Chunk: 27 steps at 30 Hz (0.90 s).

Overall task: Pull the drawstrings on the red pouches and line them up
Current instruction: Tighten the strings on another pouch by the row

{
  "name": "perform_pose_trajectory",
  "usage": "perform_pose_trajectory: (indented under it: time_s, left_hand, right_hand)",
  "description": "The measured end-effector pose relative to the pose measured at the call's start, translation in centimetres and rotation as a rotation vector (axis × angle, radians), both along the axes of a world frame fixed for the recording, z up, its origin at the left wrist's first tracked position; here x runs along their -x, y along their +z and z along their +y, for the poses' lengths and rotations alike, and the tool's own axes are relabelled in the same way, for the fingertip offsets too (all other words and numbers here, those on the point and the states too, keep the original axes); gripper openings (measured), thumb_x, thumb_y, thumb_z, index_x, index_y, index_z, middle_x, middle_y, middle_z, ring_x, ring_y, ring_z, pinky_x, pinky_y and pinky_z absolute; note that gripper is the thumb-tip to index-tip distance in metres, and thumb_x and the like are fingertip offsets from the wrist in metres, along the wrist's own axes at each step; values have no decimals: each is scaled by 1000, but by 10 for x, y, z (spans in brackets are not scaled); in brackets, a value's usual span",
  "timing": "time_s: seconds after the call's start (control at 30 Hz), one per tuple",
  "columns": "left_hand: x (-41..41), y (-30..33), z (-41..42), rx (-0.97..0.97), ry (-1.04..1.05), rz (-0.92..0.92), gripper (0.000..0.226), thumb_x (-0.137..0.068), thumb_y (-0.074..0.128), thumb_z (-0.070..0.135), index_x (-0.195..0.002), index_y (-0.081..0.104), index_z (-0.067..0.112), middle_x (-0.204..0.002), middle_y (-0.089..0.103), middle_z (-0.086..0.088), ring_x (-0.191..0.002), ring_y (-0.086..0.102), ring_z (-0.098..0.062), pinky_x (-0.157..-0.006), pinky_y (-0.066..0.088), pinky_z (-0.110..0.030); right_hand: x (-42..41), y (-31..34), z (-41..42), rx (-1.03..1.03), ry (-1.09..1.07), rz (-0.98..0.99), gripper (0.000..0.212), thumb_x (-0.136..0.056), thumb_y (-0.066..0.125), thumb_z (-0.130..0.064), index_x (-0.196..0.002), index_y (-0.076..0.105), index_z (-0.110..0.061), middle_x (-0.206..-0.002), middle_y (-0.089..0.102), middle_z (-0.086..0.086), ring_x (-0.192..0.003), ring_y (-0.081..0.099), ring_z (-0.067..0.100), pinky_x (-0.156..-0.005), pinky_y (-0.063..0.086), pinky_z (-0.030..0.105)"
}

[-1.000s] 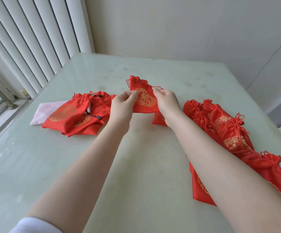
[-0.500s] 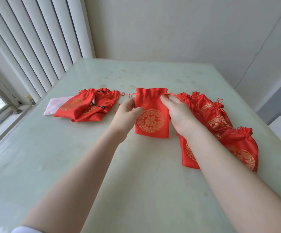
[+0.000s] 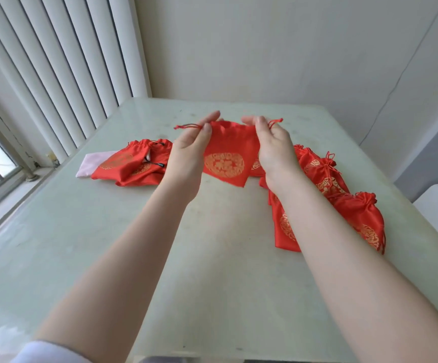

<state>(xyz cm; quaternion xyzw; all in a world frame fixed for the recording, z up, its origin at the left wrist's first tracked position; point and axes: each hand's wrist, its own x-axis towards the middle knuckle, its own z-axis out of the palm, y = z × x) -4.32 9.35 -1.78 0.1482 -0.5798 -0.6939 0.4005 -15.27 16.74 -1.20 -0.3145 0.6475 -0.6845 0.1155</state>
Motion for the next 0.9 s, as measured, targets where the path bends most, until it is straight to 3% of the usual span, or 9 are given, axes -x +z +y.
perform_pose_trajectory:
  time_s: [0.13,0.2,0.3,0.4,0.5,0.57,0.67,0.8,0.9]
  left_hand:
    - [-8,-12,-7,49,17,-25,23,-97,45,11,-109,63,16,-100,68,14,-100,60,5,-85,43,-9]
    - [-12,-28,-3,27,123,-187,21,-96,49,14,-107,66,10,-86,66,20,-79,59,16,-69,40,0]
    - [-15,-51,1,-78,262,-409,19,-91,57,24,-78,68,15,-56,56,17,-51,48,2,-50,36,-11]
    - [-11,-55,-2,-182,267,-424,20,-88,61,27,-70,66,21,-63,50,2,-50,39,-10,-48,30,-21]
    - [-2,-40,-9,-260,242,-273,18,-89,61,22,-73,64,15,-67,50,-2,-45,45,-6,-46,37,-16]
    - [1,-29,-10,-273,172,-96,14,-92,57,19,-84,65,11,-78,59,-4,-60,59,-6,-61,49,-16]
    - [-1,-26,-11,-173,32,61,21,-96,47,17,-90,66,12,-92,66,-3,-84,63,-8,-80,50,-20]
    - [-10,-52,-10,-262,-20,-16,38,-99,38,24,-78,69,17,-82,70,8,-61,52,-6,-58,39,-16]
    - [-13,-63,-9,-442,-83,-115,51,-100,35,25,-63,68,18,-78,71,8,-57,45,-8,-49,35,-15]
  right_hand:
    - [10,-12,11,-12,2,450,27,-98,43,-19,-106,67,-10,-102,61,-3,-99,56,3,-90,41,13]
    - [12,-36,19,-101,53,526,25,-96,47,-14,-107,67,-4,-91,60,-4,-85,54,-8,-78,42,8]
    - [15,-67,26,-202,8,492,23,-95,50,-12,-103,69,-3,-89,63,-1,-78,54,-7,-73,37,3]
    - [14,-69,21,-244,-63,269,26,-96,48,-17,-89,67,-1,-64,55,-2,-54,48,3,-56,38,20]
    - [8,-42,13,-51,4,-144,28,-99,42,-16,-79,60,-8,-61,54,3,-39,51,5,-40,39,16]
    - [6,-28,11,140,115,-250,27,-99,40,-16,-82,60,-12,-73,63,4,-54,62,6,-52,49,17]
    - [9,-26,11,275,241,-225,31,-100,36,-18,-84,61,-10,-86,68,4,-80,66,13,-71,51,23]
    - [9,-52,12,231,95,-276,44,-102,31,-28,-68,56,-17,-78,71,-1,-81,65,16,-80,47,31]
    - [3,-65,15,333,99,-683,44,-102,28,-33,-64,43,-16,-62,66,3,-69,64,18,-69,50,30]
